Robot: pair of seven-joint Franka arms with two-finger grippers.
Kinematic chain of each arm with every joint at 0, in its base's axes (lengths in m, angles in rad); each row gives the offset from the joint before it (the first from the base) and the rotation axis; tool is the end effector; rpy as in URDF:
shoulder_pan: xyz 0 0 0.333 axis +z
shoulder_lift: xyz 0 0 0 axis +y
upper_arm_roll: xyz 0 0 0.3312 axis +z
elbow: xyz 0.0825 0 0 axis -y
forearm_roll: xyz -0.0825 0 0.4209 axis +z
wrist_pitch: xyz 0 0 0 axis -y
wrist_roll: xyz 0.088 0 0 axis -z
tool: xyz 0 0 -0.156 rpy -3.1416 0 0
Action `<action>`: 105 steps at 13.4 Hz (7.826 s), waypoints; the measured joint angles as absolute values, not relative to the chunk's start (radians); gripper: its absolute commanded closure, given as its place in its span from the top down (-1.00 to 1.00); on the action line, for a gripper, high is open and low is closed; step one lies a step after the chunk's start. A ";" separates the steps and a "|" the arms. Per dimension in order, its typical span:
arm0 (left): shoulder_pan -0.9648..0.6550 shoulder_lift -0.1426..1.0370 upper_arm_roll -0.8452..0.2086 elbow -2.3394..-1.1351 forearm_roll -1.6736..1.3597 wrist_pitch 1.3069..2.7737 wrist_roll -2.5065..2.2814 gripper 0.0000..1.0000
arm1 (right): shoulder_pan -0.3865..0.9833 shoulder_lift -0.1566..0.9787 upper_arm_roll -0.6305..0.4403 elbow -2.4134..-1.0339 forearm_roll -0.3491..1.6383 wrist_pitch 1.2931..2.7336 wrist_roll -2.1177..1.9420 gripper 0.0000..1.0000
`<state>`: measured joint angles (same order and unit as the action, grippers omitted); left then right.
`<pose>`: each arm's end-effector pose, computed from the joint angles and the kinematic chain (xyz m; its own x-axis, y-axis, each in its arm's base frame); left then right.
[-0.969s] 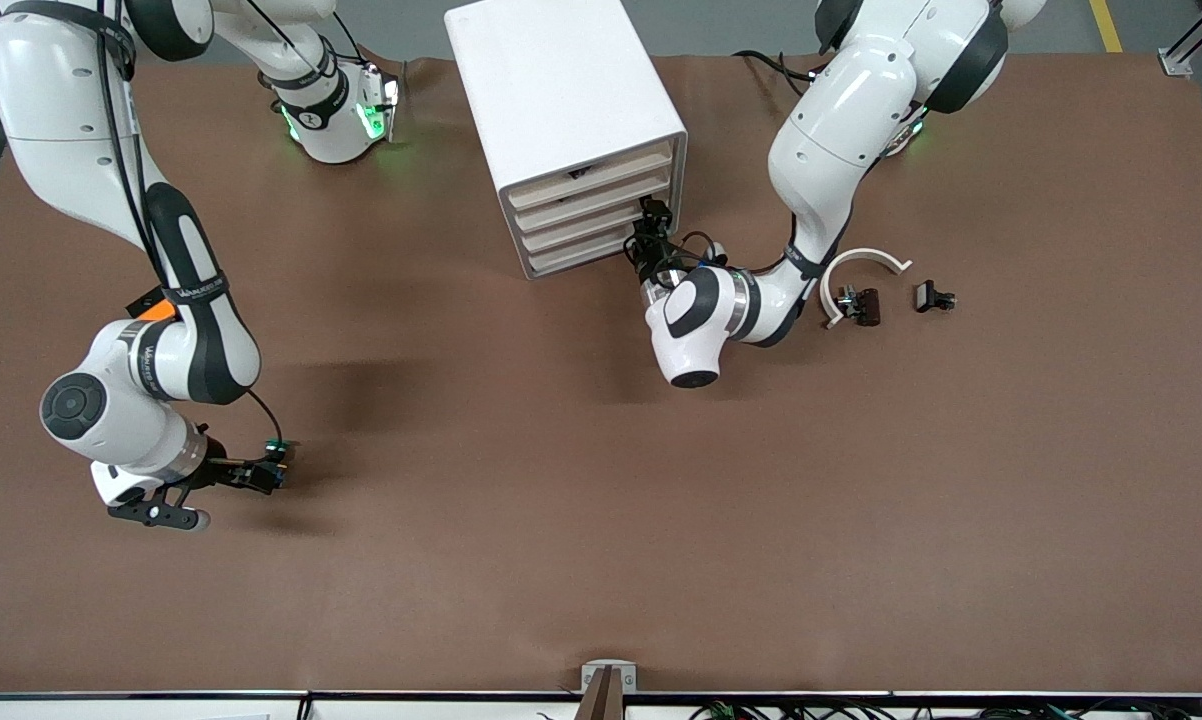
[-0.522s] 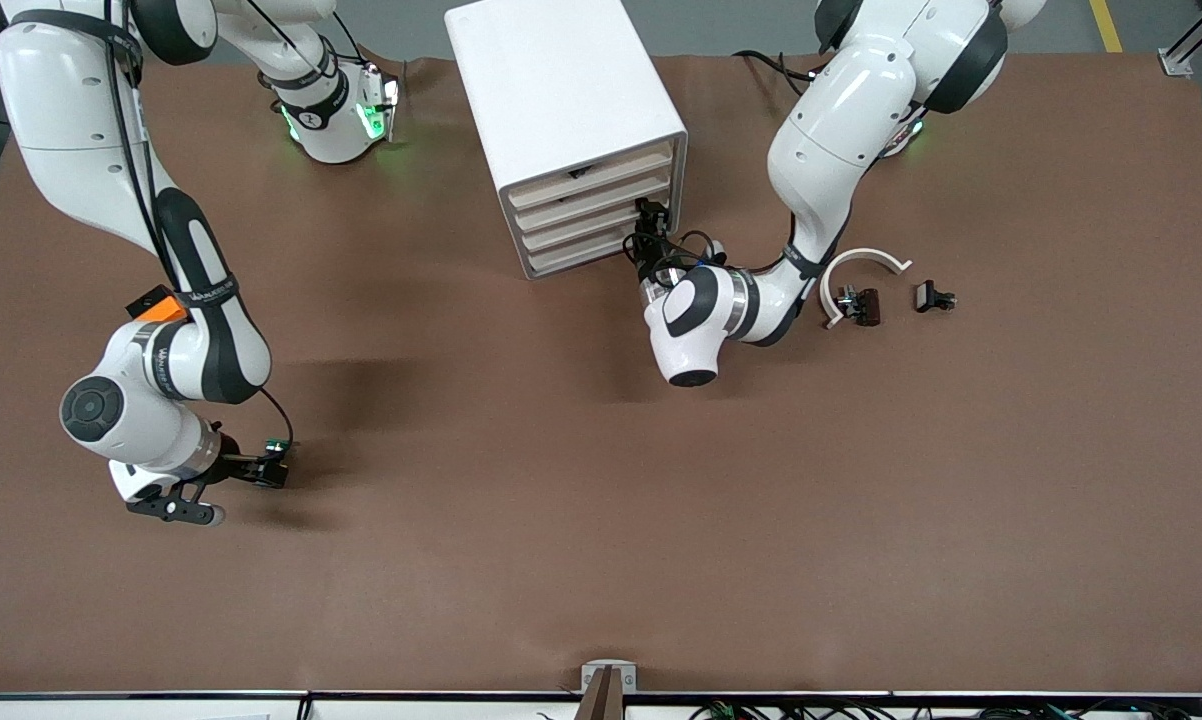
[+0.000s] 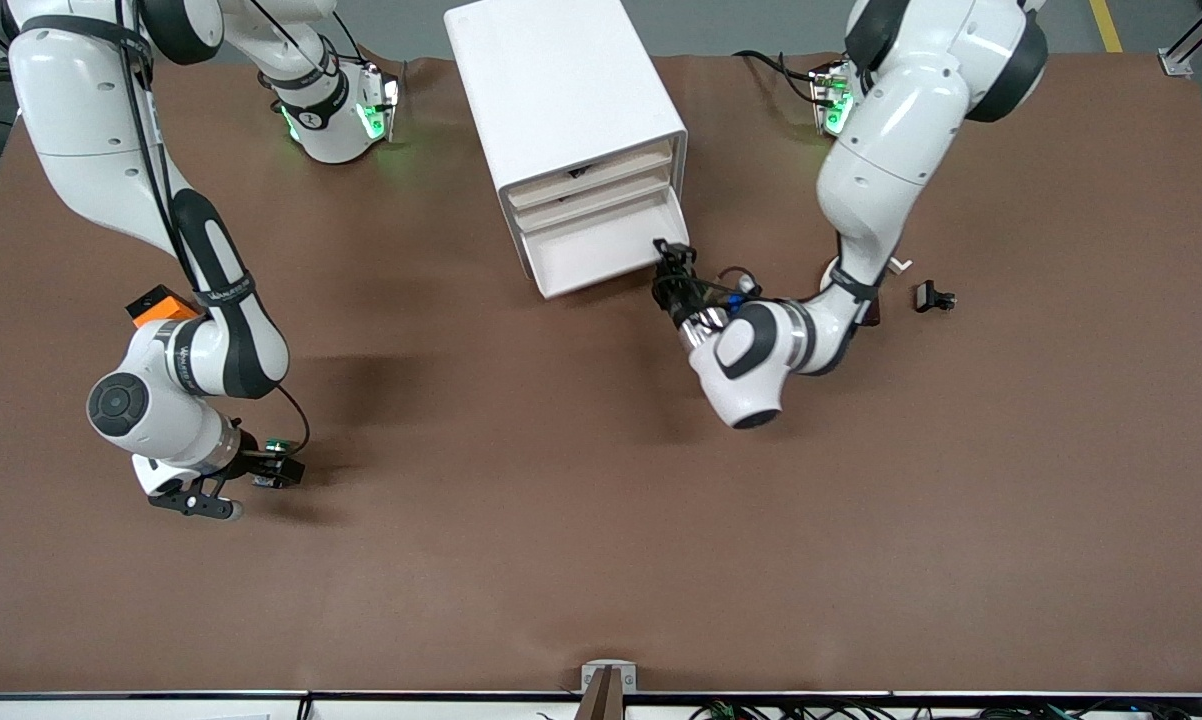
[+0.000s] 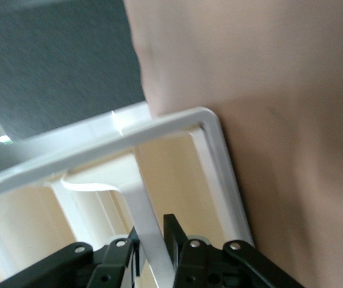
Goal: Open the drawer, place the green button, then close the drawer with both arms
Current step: 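Pull the drawer open with the left gripper while the right gripper lifts the button, then lower the button into the drawer with the right gripper while the left gripper withdraws, then open the right gripper over the drawer and draw the right arm back, then move the left gripper to the front of the open drawer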
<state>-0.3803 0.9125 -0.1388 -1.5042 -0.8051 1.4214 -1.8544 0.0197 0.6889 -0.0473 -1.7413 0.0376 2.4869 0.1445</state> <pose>0.4792 -0.4049 0.1028 -0.3079 0.8993 -0.3105 0.3611 -0.1915 -0.9127 0.7082 -0.0173 0.1210 0.9804 -0.1883 0.0579 -0.1884 -0.9821 -0.0029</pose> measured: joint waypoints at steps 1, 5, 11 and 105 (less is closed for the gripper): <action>-0.352 0.914 -0.138 -1.487 -0.808 1.431 -1.850 -0.56 | 0.020 0.689 -0.048 -1.742 0.038 2.488 0.145 1.00; -0.290 0.920 -0.138 -1.444 -0.811 1.447 -1.818 -0.44 | 0.019 0.690 -0.052 -1.746 0.038 2.488 0.145 0.23; -0.290 0.921 -0.138 -1.434 -0.811 1.459 -1.793 1.00 | 0.019 0.690 -0.052 -1.749 0.038 2.488 0.145 -1.00; -0.566 0.689 0.021 -1.460 -0.127 2.100 -0.794 1.00 | -0.101 0.087 -0.041 -1.484 0.044 1.443 0.026 1.00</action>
